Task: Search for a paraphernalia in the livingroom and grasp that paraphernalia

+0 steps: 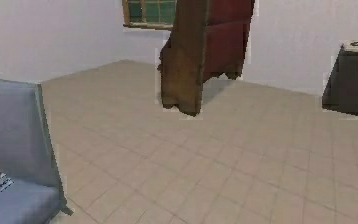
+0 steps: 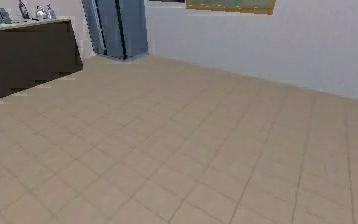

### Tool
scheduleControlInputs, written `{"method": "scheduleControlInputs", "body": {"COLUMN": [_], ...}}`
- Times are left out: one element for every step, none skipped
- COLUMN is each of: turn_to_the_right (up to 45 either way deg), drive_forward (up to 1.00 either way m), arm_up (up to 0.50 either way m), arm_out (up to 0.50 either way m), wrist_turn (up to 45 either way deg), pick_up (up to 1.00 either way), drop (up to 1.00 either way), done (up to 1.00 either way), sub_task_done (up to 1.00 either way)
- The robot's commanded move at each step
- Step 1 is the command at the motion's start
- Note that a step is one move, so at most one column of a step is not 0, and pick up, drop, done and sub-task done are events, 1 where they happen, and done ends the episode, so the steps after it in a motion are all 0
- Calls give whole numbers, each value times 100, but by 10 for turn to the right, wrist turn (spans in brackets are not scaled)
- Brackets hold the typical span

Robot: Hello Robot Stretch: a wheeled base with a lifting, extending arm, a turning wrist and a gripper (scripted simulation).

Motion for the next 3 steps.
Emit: {"method": "scheduleControlInputs", "body": {"turn_to_the_right": [60, 0, -90], "drive_forward": [0, 25, 0], "arm_up": [0, 0, 0], "arm_out": [0, 0, 0], "wrist_turn": [0, 0, 0], "pick_up": [0, 0, 0], "drop": [0, 0, 0], "done": [0, 0, 0], "sub_task_done": [0, 0, 0]}}
